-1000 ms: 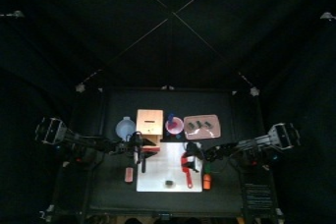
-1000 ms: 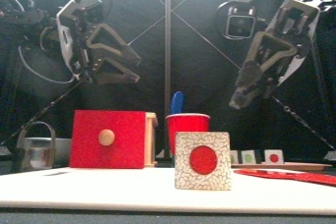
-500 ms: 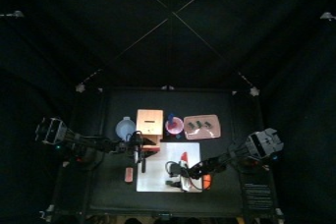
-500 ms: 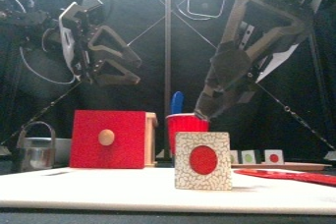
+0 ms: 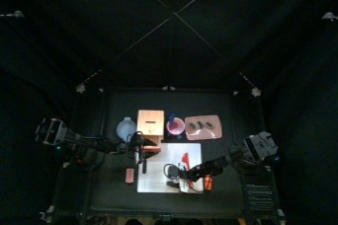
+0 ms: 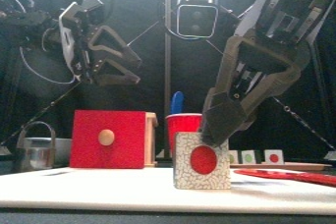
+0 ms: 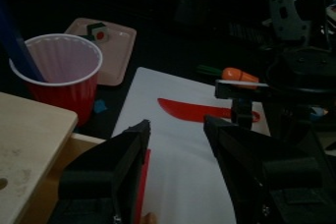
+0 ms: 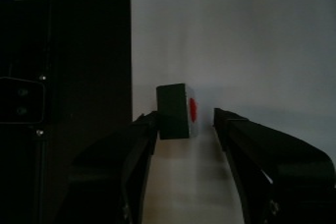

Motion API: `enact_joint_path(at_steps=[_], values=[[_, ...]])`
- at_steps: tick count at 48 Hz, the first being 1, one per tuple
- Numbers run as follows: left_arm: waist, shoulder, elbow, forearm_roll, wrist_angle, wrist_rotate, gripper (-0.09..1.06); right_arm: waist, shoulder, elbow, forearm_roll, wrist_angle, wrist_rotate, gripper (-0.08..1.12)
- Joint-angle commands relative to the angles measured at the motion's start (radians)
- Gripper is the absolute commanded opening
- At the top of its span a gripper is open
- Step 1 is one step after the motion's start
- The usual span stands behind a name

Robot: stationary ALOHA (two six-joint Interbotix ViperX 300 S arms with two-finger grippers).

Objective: Place sushi on board then cut the sushi with the knife then place the pieces on the plate
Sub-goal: Place the 4 sushi pieces on the plate

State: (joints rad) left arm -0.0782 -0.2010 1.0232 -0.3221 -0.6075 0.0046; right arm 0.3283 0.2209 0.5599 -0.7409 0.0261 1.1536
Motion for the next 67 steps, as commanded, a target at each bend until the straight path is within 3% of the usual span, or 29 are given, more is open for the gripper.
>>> enact_joint_path(at_steps=[1, 14, 23, 30, 54, 67], values=[[0.002, -0.003, -0.014, 0.003, -0.005, 0.000, 0.85, 0.014, -0.009, -0.028, 0.003, -0.003, 0.000, 0.71], [-0.003, -0.005, -0.012, 0.003, -0.005, 0.000, 0.85, 0.008, -0.048, -0.014, 0.017, 0.107, 0.002, 0.60], [-0.003, -0.006, -0.012, 0.005, -0.006, 0.000, 0.85, -0.023, -0.212, 0.080, 0.028, 0.430, 0.000, 0.60], [-0.003, -0.006, -0.006, 0.003, -0.005, 0.000, 0.85, -0.066, -0.357, 0.160, 0.057, 0.555, 0.008, 0.60], [-0.003, -0.008, 0.014, 0.002, -0.005, -0.002, 0.85, -0.388, -0.816, 0.469, 0.127, 0.592, 0.006, 0.60], [-0.008, -0.006, 0.000, 0.003, -0.006, 0.002, 0.85, -0.664, -0.934, 0.561, 0.112, 0.503, -0.002, 0.60]])
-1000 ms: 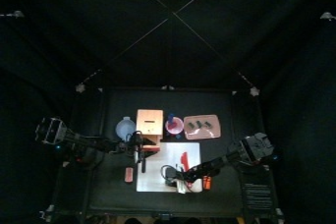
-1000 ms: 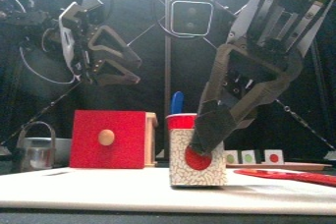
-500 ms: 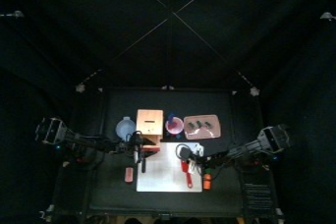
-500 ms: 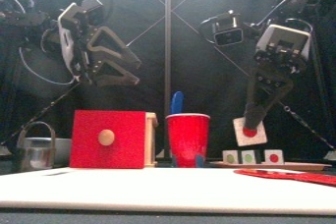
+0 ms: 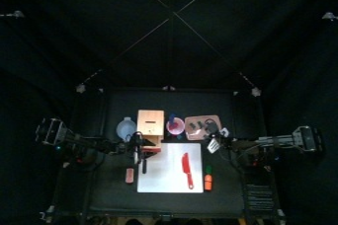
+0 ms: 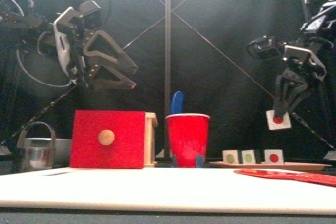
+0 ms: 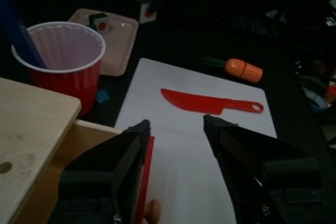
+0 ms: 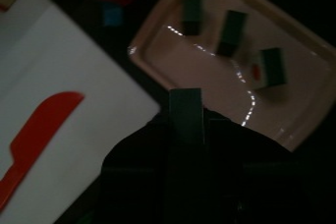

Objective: Place sushi on board then cut the sushi with the knife then place the pieces on the plate
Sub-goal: Place the 4 sushi pieces on the plate

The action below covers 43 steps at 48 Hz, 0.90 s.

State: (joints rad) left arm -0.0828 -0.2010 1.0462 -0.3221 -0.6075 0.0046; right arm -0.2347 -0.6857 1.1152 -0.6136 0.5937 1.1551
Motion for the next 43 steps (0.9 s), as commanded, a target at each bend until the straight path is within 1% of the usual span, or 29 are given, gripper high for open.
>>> enact_joint_path(at_steps=[1, 8, 14, 20, 33, 43], values=[[-0.003, -0.005, -0.025, 0.005, -0.006, 0.002, 0.85, -0.124, -0.029, 0.011, -0.021, -0.094, -0.003, 0.60], [-0.003, -0.005, -0.023, 0.005, -0.006, 0.002, 0.85, -0.221, -0.006, 0.035, -0.051, -0.209, -0.002, 0.60], [-0.003, -0.005, -0.023, 0.005, -0.005, 0.002, 0.85, -0.308, 0.034, 0.046, -0.054, -0.221, 0.002, 0.60], [-0.005, -0.003, -0.021, 0.005, -0.006, -0.002, 0.85, -0.359, 0.058, 0.054, -0.058, -0.224, -0.002, 0.60], [-0.003, -0.005, -0.025, 0.005, -0.006, 0.000, 0.85, -0.374, 0.078, 0.098, -0.049, -0.238, 0.005, 0.60], [-0.005, -0.003, -0.043, 0.005, -0.006, 0.002, 0.85, -0.374, 0.100, 0.133, -0.038, -0.285, 0.006, 0.60]])
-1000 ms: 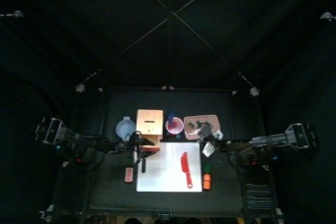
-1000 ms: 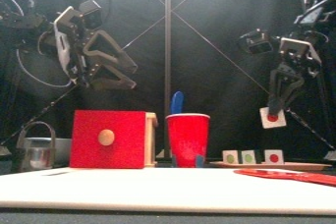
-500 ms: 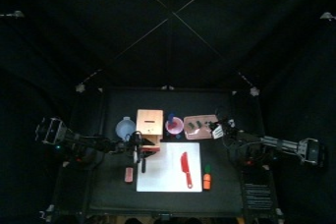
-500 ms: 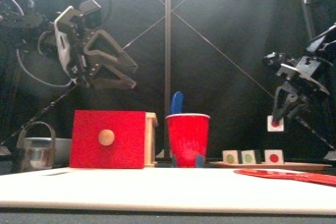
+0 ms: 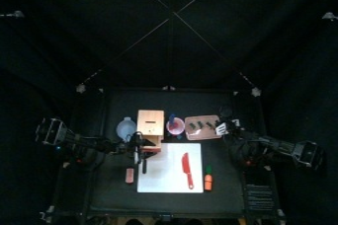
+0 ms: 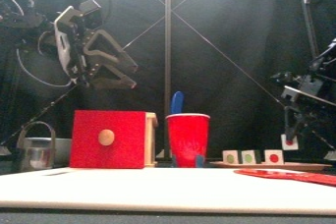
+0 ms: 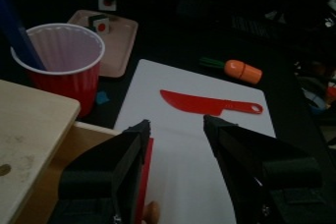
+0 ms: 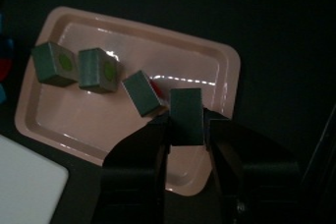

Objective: Place sushi on board then cut the sushi with the knife then place the pieces on the plate
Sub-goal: Place the 4 sushi pieces on the plate

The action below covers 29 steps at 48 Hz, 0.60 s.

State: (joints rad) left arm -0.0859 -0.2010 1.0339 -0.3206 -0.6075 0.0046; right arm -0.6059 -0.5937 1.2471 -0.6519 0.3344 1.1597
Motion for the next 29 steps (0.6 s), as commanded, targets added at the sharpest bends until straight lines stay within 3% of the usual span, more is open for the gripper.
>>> enact_joint_path(at_steps=[1, 19, 29], values=[[0.000, -0.005, -0.032, 0.003, -0.005, 0.002, 0.85, -0.005, 0.009, 0.006, -0.002, -0.031, 0.002, 0.60], [-0.017, -0.005, -0.043, 0.006, -0.009, 0.000, 0.85, -0.018, 0.048, -0.003, -0.028, -0.063, 0.002, 0.62], [-0.018, -0.003, -0.044, 0.006, -0.009, 0.000, 0.85, -0.018, 0.094, -0.018, -0.029, -0.089, -0.006, 0.74]])
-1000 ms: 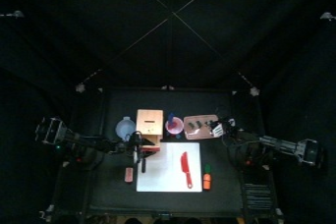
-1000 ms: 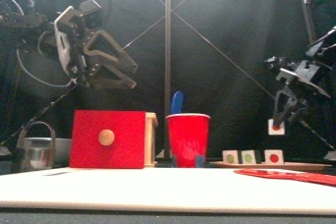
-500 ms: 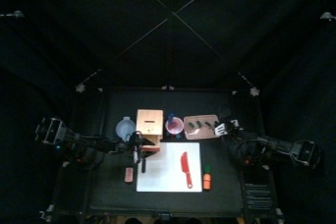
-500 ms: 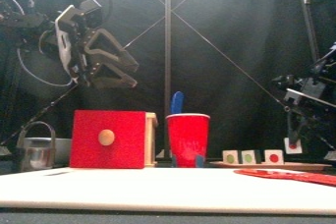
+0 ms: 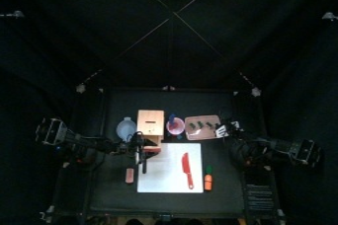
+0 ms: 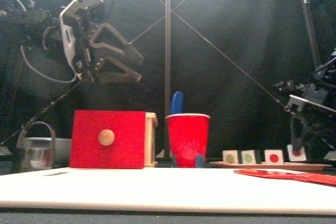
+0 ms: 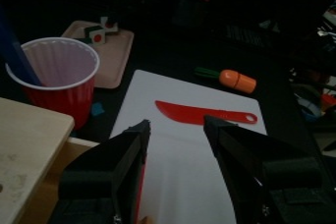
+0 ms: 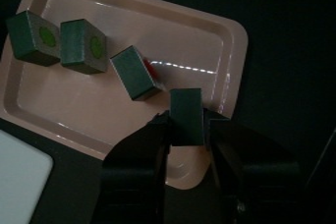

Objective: Place sushi on board then cut the sushi with the knife then place the pieces on the plate
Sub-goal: Place the 4 sushi pieces on the plate

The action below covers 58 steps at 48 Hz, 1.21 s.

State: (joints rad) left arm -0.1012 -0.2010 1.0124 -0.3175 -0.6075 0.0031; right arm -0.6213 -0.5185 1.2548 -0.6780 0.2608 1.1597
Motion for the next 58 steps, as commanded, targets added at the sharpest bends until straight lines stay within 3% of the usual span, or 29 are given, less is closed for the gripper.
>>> enact_joint_path(at_steps=[1, 8, 15, 30, 40, 52, 58], values=[[-0.003, -0.005, -0.021, 0.003, -0.009, 0.000, 0.85, -0.002, 0.023, -0.029, -0.002, -0.017, -0.006, 0.75], [-0.005, -0.005, -0.020, 0.002, -0.009, 0.000, 0.85, 0.008, 0.054, -0.044, 0.002, -0.015, -0.005, 0.84], [-0.006, -0.005, -0.020, 0.002, -0.009, 0.000, 0.85, 0.023, 0.029, -0.061, 0.005, 0.026, -0.006, 0.86], [-0.008, -0.014, -0.025, 0.002, -0.009, 0.002, 0.85, 0.176, -0.267, -0.067, 0.014, 0.183, -0.006, 0.86], [-0.006, -0.014, -0.014, -0.012, -0.009, -0.003, 0.85, 0.376, -0.348, -0.061, -0.005, 0.020, -0.009, 0.86], [-0.020, -0.012, -0.015, -0.078, -0.009, -0.003, 0.85, 0.502, -0.245, -0.091, -0.048, -0.259, -0.008, 0.85], [-0.026, -0.014, -0.020, -0.087, -0.009, -0.002, 0.85, 0.514, -0.183, -0.130, -0.077, -0.353, -0.012, 0.84]])
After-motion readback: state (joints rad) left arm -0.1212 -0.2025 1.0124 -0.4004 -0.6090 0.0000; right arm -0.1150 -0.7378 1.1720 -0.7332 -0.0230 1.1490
